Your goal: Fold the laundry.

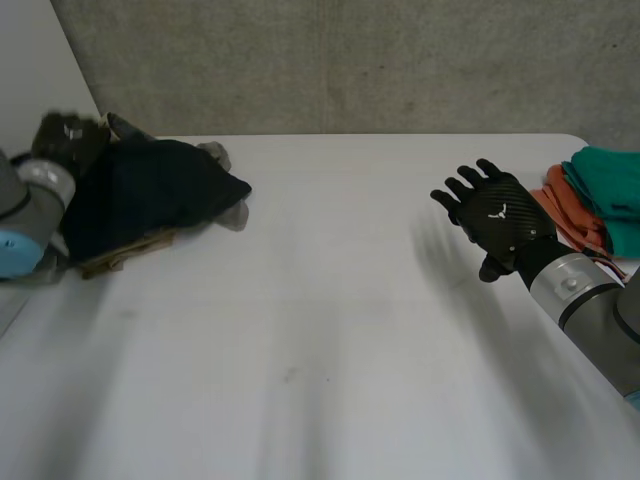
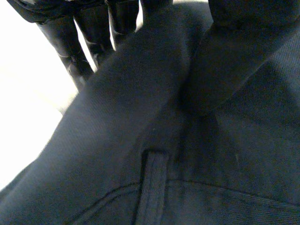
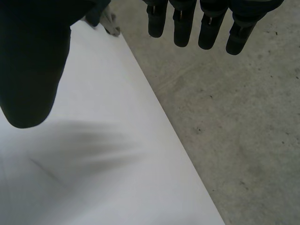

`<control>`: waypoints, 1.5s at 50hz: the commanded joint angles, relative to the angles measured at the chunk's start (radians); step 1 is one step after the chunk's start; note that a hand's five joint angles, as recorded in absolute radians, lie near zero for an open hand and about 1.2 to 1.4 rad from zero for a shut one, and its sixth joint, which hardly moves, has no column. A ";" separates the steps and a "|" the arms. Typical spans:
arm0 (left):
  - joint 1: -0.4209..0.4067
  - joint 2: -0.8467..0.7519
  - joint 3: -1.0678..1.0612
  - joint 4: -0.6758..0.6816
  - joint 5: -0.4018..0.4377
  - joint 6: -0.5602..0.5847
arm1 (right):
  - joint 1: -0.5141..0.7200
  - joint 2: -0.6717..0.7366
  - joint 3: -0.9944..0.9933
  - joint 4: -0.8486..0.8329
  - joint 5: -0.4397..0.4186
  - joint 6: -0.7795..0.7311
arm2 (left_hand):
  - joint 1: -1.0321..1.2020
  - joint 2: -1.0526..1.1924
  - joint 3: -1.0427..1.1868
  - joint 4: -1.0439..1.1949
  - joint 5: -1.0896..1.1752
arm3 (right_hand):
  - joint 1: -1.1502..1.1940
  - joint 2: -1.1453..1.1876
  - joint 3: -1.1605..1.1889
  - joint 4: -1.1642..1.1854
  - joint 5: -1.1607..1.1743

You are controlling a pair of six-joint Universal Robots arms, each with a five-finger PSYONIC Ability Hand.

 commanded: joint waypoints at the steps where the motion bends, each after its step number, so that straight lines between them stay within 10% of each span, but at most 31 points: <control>1: -0.210 0.287 -0.125 0.013 -0.044 -0.224 | -0.014 -0.015 0.009 0.000 0.010 0.014 | 0.291 0.211 0.216 0.201 0.299 | -0.052 -0.041 -0.036 -0.036 -0.045; 15: -0.582 0.070 -0.115 -0.013 -0.078 -0.478 | -0.014 -0.053 -0.005 0.037 0.215 0.075 | 0.291 0.211 0.216 0.201 0.299 | -0.052 -0.041 -0.036 -0.036 -0.045; 19: -0.650 -0.013 -0.091 -0.079 -0.092 -0.469 | -0.020 -0.053 -0.011 0.038 0.255 0.144 | -0.675 -0.755 -0.750 -0.765 -0.667 | -0.052 -0.041 -0.036 -0.036 -0.045; 22: -0.672 0.008 -0.096 -0.127 -0.095 -0.464 | -0.043 -0.056 -0.014 0.055 0.260 0.189 | -0.707 -0.787 -0.782 -0.797 -0.699 | -0.052 -0.041 -0.036 -0.036 -0.045; 37: -0.477 0.304 -0.292 -0.164 -0.095 -0.317 | 0.007 -0.078 -0.083 0.434 0.237 0.365 | -0.725 -0.805 -0.800 -0.815 -0.716 | -0.052 -0.041 -0.036 -0.036 -0.045; 46: -0.288 0.194 -0.364 -0.178 -0.041 -0.075 | 0.105 0.017 -0.082 0.360 0.241 0.482 | -0.763 -0.843 -0.838 -0.853 -0.754 | -0.052 -0.041 -0.036 -0.036 -0.045; 58: -0.265 0.128 -0.416 -0.245 0.102 -0.005 | 0.228 0.206 -0.157 0.136 0.300 0.459 | -0.789 -0.870 -0.864 -0.879 -0.781 | -0.030 -0.020 -0.014 -0.014 -0.023; 62: -0.265 0.158 -0.446 -0.239 0.102 -0.010 | 0.230 0.280 -0.213 0.115 0.338 0.420 | -0.772 -0.852 -0.847 -0.862 -0.763 | 0.181 0.192 0.197 0.197 0.188; 67: -0.268 0.209 -0.473 -0.237 0.100 -0.018 | 0.227 0.358 -0.301 0.118 0.372 0.348 | -0.763 -0.843 -0.838 -0.853 -0.755 | 1.168 1.178 1.184 1.184 1.175; 75: -0.288 0.284 -0.536 -0.224 0.100 -0.019 | 0.178 0.243 -0.328 0.035 0.392 0.324 | -0.766 -0.846 -0.841 -0.856 -0.758 | 1.170 1.180 1.186 1.186 1.177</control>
